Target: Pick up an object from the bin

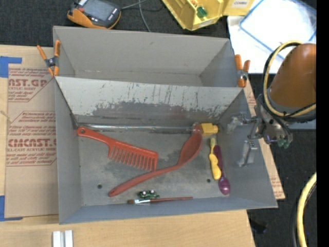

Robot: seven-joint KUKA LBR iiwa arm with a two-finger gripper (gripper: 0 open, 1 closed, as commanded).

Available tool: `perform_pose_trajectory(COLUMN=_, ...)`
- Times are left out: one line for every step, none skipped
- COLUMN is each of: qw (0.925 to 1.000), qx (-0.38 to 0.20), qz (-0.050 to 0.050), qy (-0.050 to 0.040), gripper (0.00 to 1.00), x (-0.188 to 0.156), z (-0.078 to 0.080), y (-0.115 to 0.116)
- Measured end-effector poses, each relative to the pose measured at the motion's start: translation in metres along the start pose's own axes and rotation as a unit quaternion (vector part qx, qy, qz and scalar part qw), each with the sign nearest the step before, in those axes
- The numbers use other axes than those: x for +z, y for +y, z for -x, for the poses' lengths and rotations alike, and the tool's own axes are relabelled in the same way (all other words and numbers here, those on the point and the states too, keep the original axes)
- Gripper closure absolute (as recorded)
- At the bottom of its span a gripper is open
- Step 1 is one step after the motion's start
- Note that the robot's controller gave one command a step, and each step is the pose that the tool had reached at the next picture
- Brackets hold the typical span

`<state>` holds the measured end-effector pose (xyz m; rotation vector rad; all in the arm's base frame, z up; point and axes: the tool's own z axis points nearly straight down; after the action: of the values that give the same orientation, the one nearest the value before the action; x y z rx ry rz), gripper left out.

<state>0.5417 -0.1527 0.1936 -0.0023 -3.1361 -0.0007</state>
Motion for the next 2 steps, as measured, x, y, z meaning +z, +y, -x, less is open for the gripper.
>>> perform_pose_trajectory(qw=1.0, qx=-0.001, qz=-0.001, qy=-0.0037, gripper=0.0, x=-0.005, z=0.002, y=0.001)
perform_pose_trajectory(qw=0.9881, qx=-0.153, qz=-0.003, qy=-0.0072, gripper=0.0, x=0.086, z=0.038, y=0.051)
